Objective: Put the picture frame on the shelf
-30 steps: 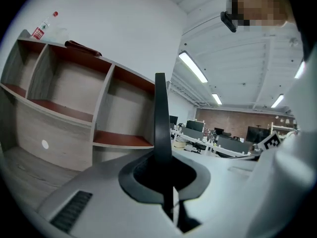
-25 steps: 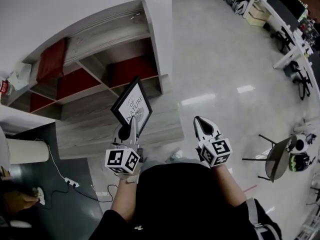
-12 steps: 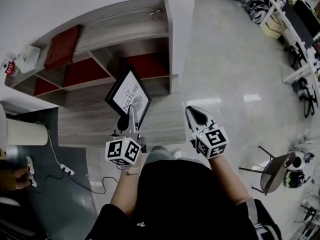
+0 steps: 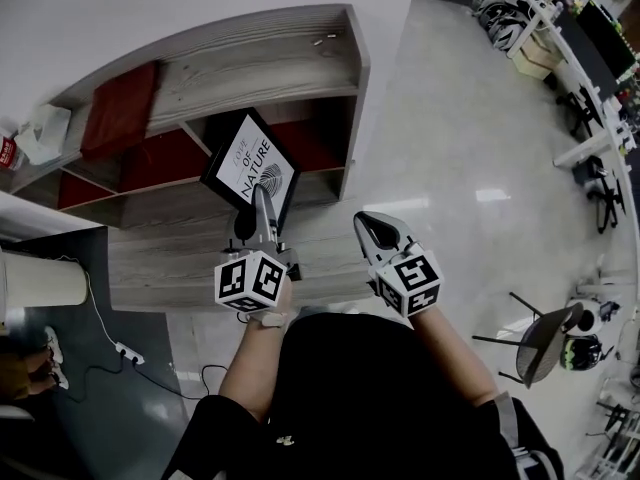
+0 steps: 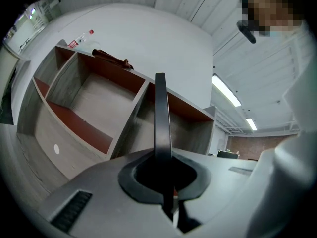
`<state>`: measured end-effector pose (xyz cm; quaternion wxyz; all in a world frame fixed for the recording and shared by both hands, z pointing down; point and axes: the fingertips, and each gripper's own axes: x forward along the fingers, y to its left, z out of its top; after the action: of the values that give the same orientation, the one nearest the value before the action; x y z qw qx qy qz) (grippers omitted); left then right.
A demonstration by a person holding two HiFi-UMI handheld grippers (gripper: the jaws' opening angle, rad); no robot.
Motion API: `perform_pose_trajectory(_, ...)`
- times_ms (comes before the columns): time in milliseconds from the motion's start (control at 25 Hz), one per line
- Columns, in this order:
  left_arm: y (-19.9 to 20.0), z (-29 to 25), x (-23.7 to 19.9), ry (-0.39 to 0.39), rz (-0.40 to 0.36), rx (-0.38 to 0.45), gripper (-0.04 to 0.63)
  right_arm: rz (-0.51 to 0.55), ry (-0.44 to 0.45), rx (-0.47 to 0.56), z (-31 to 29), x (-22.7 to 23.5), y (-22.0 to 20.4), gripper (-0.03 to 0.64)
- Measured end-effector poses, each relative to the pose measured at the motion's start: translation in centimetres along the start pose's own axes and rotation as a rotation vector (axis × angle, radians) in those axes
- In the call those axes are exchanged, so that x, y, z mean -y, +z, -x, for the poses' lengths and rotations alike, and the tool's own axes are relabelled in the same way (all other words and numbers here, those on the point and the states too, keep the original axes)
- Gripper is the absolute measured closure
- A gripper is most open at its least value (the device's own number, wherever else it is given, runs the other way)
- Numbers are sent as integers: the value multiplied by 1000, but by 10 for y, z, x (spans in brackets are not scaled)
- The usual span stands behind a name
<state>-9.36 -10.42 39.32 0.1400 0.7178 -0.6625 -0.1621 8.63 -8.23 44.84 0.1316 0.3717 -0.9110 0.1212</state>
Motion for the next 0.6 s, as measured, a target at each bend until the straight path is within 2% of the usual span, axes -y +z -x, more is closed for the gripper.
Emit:
perform_pose_trajectory(240,-3,-36,-21,55,-79,47,577,2,-30,-24,-24,7,3,617)
perform_pose_trajectory(400,-11,-52,-35,90,-92,63,577,-1,-52,-43,-37,14,3,617)
perform_pose_trajectory(600,-11,-63,-49,143,-155,127,577,7,-69,-69,-49,23,0,617)
